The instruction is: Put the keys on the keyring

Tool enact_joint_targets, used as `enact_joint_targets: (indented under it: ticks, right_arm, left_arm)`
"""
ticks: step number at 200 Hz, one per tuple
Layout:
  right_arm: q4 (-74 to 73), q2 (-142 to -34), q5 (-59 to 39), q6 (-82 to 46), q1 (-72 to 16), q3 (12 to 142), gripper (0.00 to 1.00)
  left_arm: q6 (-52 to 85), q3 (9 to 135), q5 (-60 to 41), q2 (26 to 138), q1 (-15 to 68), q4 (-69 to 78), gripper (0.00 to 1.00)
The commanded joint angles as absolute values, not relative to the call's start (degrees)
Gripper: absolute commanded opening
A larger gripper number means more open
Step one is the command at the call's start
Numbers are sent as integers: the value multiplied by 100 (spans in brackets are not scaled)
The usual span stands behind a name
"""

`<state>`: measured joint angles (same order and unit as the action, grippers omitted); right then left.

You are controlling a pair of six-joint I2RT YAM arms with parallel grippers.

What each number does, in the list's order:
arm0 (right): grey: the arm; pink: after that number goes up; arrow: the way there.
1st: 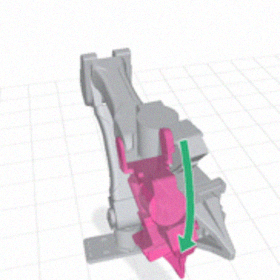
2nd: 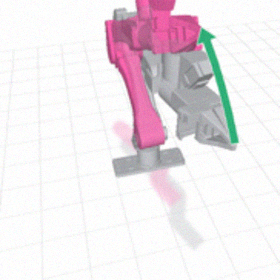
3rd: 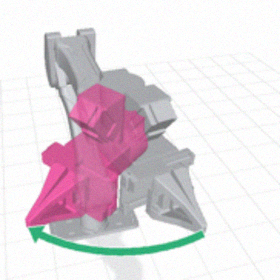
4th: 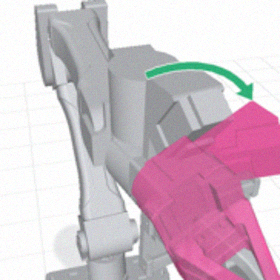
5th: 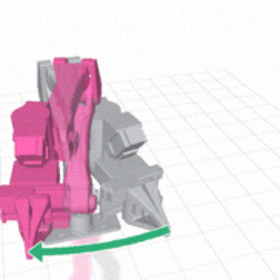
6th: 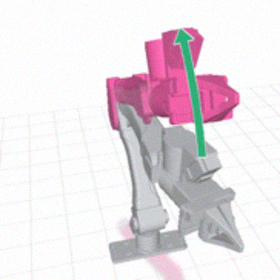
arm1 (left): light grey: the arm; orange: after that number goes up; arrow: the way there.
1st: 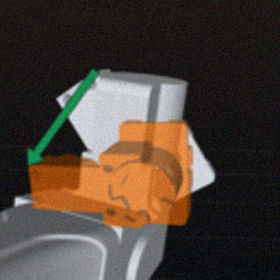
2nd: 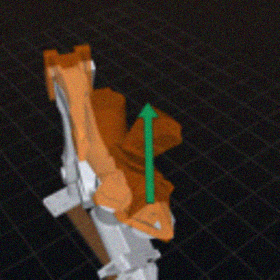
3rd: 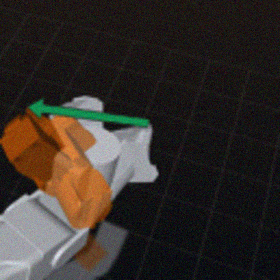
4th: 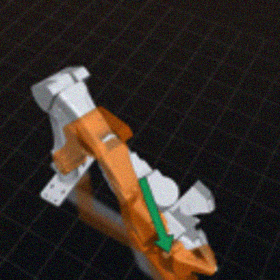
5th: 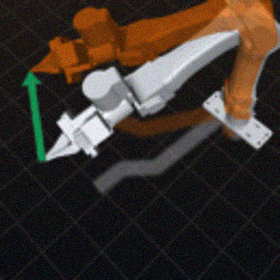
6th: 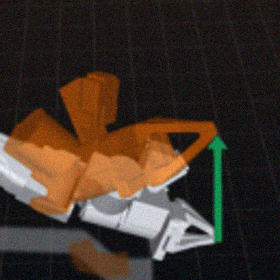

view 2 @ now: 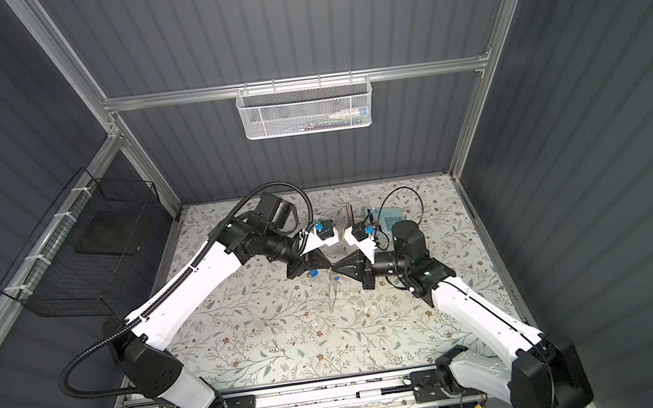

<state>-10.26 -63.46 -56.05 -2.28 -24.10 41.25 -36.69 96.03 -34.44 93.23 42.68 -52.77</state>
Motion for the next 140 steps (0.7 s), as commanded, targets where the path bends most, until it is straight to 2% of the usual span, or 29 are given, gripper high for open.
enact_joint_targets:
  ticks: [1,23,69,96,109,140]
  right_arm:
    - [-1183,-6158,-5655,-264,-2452,4166,4]
    - [-1248,-5991,-5410,-359,-2452,4111,14]
    - [-1466,-5521,-4533,-395,-2391,3880,20]
    - [-1841,-5264,-4136,-705,-2309,3666,30]
    - [-1918,-5179,-4012,-793,-2286,3608,37]
    - [-2093,-5063,-4097,-916,-2267,3504,42]
  left_arm:
    - [-3153,9165,-3653,8878,4295,-4612,0]
    - [-2704,8669,-3613,8469,4282,-3877,0]
    - [-1774,7620,-3564,7791,4276,-2364,0]
    - [-990,6995,-3503,7382,4280,-1120,0]
    - [-628,6703,-3497,7228,4280,-497,0]
    - [191,6177,-3601,7051,4285,816,0]
